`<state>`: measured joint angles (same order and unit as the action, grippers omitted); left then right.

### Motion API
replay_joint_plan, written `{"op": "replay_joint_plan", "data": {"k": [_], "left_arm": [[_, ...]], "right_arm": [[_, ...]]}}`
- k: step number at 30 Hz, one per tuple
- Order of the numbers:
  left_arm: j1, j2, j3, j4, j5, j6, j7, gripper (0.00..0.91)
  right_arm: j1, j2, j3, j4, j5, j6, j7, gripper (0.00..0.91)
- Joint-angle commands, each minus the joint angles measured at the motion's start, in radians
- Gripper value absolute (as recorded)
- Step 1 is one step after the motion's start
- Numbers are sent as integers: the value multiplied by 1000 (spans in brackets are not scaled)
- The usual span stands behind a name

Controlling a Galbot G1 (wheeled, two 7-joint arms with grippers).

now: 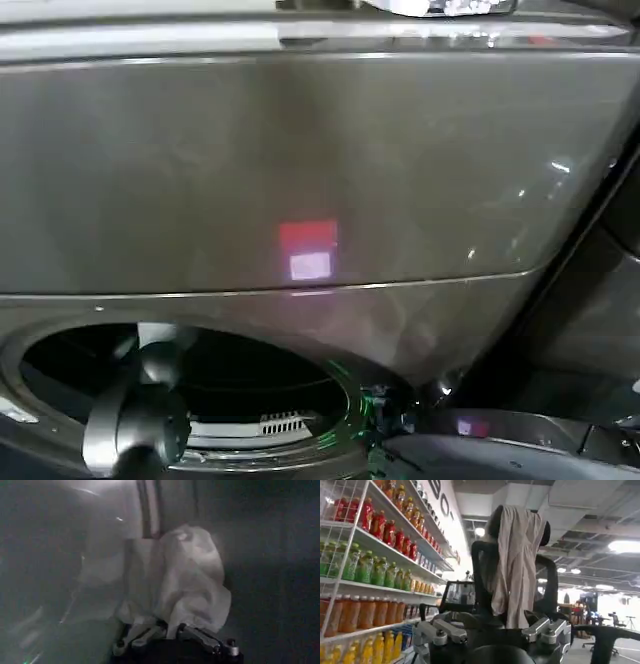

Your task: Grasp the clothes from the dryer.

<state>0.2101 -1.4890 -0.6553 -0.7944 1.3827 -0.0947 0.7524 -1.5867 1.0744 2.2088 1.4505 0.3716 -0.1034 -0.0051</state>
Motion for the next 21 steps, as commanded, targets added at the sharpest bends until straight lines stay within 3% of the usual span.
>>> {"op": "replay_joint_plan", "data": {"k": [1, 2, 4, 6, 9, 14, 21], "left_arm": [[89, -18, 8, -193, -377, 116, -243, 0], [94, -23, 21, -200, -420, 171, -296, 0], [114, -42, 29, -246, -488, 254, -386, 0], [149, -59, 44, -327, -619, 358, -455, 0], [192, -74, 58, -419, -855, 440, -515, 0], [298, -119, 104, -558, -1177, 471, -648, 0], [375, -118, 180, -637, -1277, 472, -766, 0]], "right_arm": [[-5, 11, 7, 54, -28, -95, 4, 907], [-3, 11, 4, 60, -23, -90, 11, 907], [5, 4, -10, 37, -13, 4, 12, 907], [6, 8, -11, 43, -5, -4, 12, 907], [4, 8, -11, 35, -6, 4, 15, 907], [8, 14, -17, 47, -6, 9, 19, 907], [-4, 14, -10, 39, -3, 15, 21, 907]]}}
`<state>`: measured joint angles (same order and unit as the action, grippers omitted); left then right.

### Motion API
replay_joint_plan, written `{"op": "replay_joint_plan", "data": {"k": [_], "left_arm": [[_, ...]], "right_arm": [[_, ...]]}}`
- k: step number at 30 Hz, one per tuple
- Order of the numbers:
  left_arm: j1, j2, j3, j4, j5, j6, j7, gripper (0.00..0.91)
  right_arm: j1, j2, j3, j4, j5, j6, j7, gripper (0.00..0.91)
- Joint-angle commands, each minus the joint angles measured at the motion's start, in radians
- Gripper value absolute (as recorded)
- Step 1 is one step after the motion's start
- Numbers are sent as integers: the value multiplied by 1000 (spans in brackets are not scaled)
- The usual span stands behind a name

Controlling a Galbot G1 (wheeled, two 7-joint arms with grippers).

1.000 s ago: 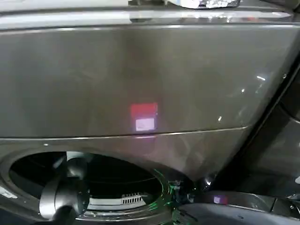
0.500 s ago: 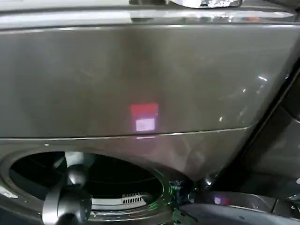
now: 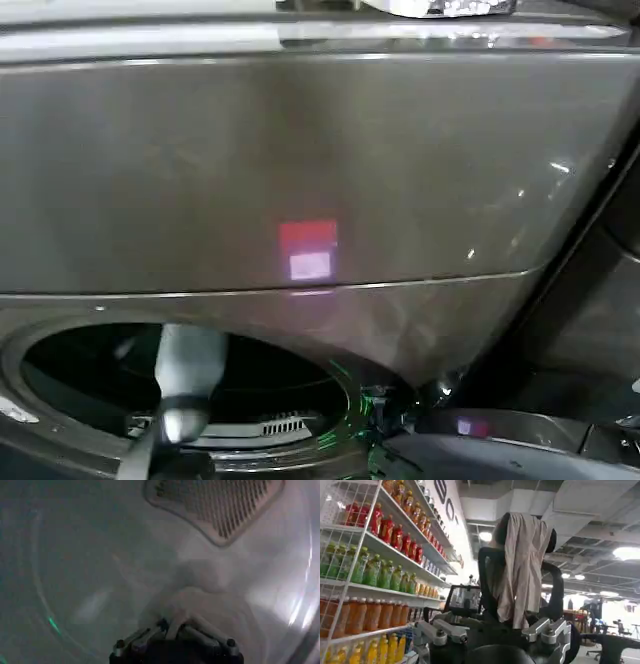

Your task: Grasp the clothes from the dryer.

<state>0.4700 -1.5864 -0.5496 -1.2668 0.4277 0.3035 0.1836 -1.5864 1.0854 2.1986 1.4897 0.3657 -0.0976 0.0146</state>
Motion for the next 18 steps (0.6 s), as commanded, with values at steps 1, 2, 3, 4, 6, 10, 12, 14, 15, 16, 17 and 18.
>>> {"op": "replay_joint_plan", "data": {"k": [1, 2, 3, 4, 6, 10, 12, 14, 15, 16, 17, 18], "left_arm": [[121, -19, 75, -169, -324, 73, -200, 0], [127, -16, 75, -173, -327, 75, -200, 0], [130, -15, 75, -177, -328, 74, -198, 0], [139, -12, 75, -182, -331, 72, -198, 0], [152, -10, 73, -196, -339, 72, -198, 0], [170, -6, 63, -222, -369, 74, -197, 0], [172, -5, 61, -222, -382, 76, -199, 0], [172, -4, 57, -217, -384, 76, -197, 0], [172, -4, 57, -214, -384, 75, -197, 0], [173, -4, 58, -215, -384, 75, -196, 0], [173, -5, 58, -215, -383, 76, -196, 0], [174, -6, 58, -217, -384, 76, -196, 0]], "right_arm": [[-5, 3, 0, -1, 6, 15, 2, 907], [-6, 6, -1, 8, -3, -3, 7, 907], [-7, 11, 0, 26, 1, -33, 8, 907], [-2, 13, 1, 48, 13, -60, 20, 907], [-3, 10, -11, 48, 41, -31, 30, 907], [-5, 13, -10, 42, 39, -15, 29, 907], [-9, 13, -7, 43, 37, -16, 29, 907], [-11, 12, -4, 42, 37, -14, 32, 907], [-13, 12, -3, 41, 36, -14, 29, 907], [-14, 13, -3, 40, 36, -12, 28, 907], [-14, 13, -3, 39, 35, -11, 29, 907], [-13, 13, -3, 37, 35, -8, 29, 907]]}}
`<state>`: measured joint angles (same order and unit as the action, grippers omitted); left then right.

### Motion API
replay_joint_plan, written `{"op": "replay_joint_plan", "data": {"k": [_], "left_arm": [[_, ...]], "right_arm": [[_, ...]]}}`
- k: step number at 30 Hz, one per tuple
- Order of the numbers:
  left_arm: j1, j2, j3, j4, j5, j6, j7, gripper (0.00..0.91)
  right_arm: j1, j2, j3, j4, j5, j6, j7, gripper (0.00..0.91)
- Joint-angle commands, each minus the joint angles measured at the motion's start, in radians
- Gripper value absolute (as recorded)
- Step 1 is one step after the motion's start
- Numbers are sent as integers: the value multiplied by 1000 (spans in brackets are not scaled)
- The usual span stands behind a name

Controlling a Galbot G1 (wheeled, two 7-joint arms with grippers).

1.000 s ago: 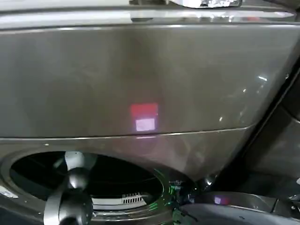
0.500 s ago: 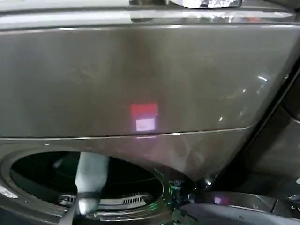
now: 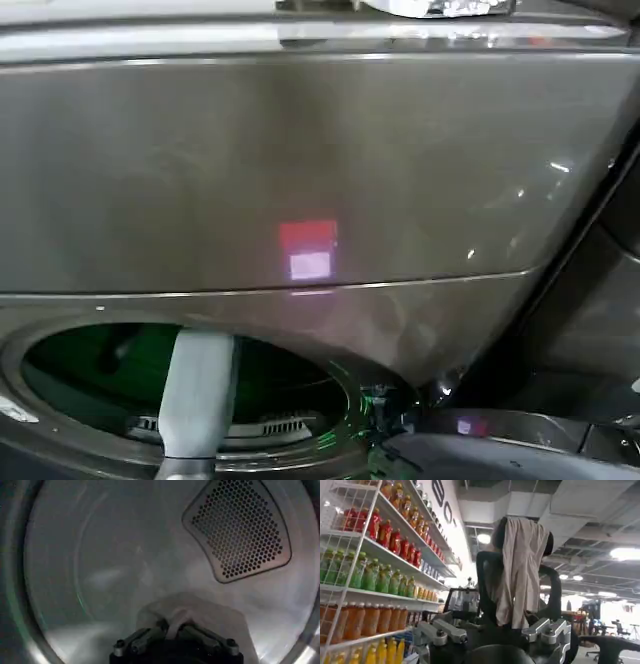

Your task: Grasp the clothes from the dryer.

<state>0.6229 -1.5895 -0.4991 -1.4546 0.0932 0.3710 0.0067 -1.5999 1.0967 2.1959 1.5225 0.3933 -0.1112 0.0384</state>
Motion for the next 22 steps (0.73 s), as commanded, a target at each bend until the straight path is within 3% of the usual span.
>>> {"op": "replay_joint_plan", "data": {"k": [1, 22], "left_arm": [[21, -4, 7, -29, -49, 9, -18, 0], [20, 0, -2, -28, -58, 11, -10, 0]], "right_arm": [[0, 2, -1, 3, 7, 9, 4, 907], [11, 11, 20, 15, -4, -1, -16, 907]]}}
